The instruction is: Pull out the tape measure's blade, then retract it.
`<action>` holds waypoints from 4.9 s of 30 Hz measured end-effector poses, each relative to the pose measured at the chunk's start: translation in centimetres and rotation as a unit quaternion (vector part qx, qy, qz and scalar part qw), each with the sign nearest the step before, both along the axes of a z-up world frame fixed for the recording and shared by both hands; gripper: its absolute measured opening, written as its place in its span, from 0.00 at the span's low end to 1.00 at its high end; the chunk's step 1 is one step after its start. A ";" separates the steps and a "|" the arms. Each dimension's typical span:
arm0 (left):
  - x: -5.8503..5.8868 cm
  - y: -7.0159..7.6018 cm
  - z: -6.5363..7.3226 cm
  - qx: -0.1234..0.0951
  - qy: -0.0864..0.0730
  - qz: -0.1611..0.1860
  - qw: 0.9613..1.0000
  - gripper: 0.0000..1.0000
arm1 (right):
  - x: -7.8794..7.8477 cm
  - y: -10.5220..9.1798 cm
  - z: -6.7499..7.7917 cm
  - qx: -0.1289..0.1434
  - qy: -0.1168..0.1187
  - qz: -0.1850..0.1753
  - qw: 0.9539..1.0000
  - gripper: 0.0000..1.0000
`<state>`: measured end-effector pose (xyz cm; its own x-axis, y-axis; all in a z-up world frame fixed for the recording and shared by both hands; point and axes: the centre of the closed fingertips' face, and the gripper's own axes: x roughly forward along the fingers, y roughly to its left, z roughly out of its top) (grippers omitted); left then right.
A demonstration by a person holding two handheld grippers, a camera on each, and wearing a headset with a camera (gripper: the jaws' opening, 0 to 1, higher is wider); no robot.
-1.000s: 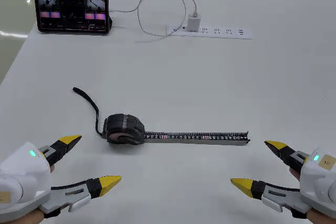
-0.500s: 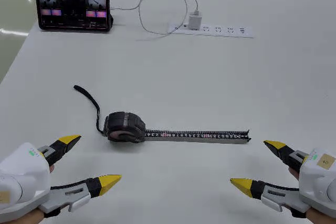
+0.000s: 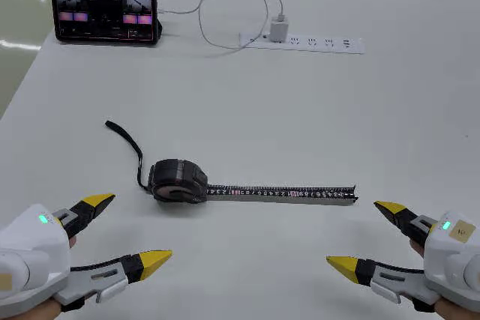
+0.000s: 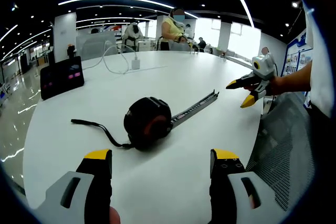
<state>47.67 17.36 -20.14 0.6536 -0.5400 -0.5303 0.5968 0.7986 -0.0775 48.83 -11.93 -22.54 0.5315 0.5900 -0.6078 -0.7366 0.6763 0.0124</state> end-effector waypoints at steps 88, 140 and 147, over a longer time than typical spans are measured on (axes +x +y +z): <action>1.5 -1.7 -0.1 -0.016 0.006 0.020 1.000 0.94 | -0.6 0.6 -0.2 0.011 0.015 0.006 1.000 0.91; 5.5 -4.7 -1.1 -0.078 0.029 0.096 0.992 0.85 | -0.3 0.1 -0.3 0.007 0.025 0.014 1.000 0.78; 6.3 -4.7 -1.4 -0.071 0.030 0.130 0.989 0.83 | -0.1 0.0 -0.4 0.001 0.024 0.021 0.999 0.73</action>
<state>53.96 12.71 -21.54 0.7496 -0.4288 -0.5041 0.3632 0.9033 -0.2283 48.73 -11.90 -22.91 0.4766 0.6129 -0.6303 -0.7631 0.6443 0.0496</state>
